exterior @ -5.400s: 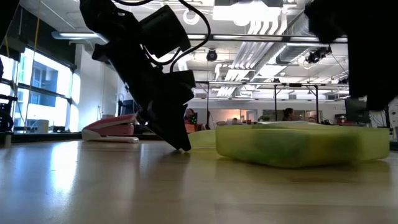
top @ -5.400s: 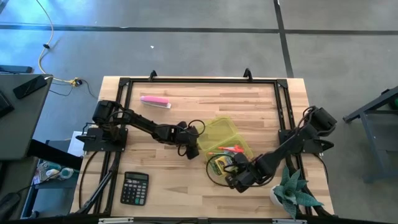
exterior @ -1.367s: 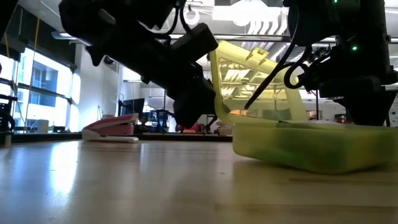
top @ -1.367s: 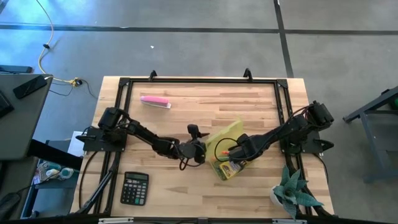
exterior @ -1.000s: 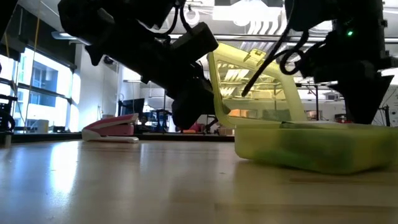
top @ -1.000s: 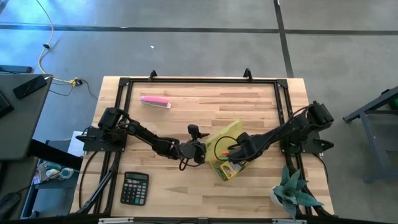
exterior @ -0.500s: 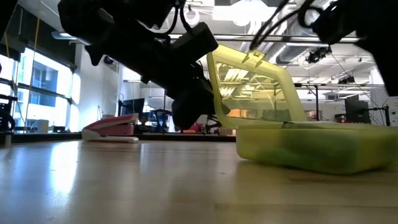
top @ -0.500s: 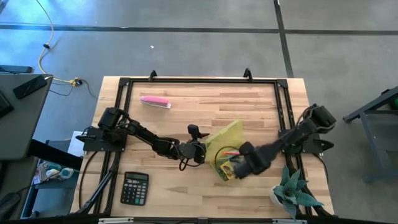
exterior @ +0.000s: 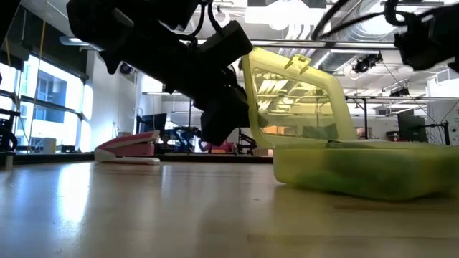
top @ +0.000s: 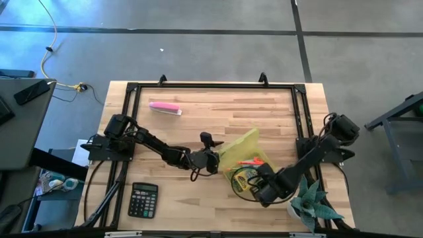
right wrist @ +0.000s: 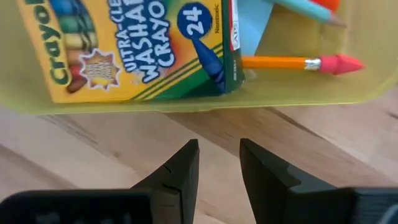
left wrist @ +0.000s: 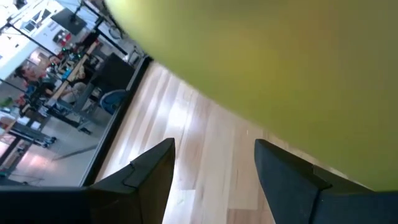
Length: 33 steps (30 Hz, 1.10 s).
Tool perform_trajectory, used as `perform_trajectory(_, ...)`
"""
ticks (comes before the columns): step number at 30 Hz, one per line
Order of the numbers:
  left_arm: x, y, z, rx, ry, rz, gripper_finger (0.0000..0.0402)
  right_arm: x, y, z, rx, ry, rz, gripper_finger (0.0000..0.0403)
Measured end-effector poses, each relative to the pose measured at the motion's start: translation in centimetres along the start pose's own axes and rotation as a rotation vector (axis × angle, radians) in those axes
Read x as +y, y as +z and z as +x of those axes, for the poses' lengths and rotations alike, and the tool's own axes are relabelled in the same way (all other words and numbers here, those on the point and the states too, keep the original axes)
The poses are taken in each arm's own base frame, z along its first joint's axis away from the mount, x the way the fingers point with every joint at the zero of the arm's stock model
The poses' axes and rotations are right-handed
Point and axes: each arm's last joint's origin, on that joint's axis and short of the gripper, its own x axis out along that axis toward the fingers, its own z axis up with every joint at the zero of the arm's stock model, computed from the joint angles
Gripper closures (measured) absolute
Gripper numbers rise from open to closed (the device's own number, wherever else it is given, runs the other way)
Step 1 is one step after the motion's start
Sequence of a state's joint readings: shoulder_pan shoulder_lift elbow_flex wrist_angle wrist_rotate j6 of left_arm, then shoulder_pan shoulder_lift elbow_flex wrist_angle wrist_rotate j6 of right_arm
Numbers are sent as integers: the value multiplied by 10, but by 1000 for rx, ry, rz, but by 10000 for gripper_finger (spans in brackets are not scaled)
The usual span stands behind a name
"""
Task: Pack school essentials
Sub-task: Close the supply box
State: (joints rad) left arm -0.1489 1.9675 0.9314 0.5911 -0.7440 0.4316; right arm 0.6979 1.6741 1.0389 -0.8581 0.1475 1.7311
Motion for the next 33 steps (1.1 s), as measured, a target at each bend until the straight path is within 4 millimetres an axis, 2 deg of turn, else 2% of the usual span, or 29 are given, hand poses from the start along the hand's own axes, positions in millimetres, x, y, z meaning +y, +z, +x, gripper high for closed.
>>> perform_trajectory(7, -5, 7, -6, -57, -22, 47, 190, -8, 2, 15, -38, 8, 16, 295)
perform_trajectory(16, -12, 28, -13, -150, -96, 104, 190, -7, 17, 18, -97, -1, -4, 295)
perform_trajectory(20, -12, 35, -14, -166, -94, 135, 190, -7, 25, 19, -97, -13, -80, 295)
perform_trajectory(27, -12, 35, -14, -160, -95, 147, 190, -7, 41, 21, -94, -33, -211, 308)
perform_trajectory(33, -12, 32, -13, -129, -111, 158, 190, -6, 40, 22, -18, -25, -242, 320)
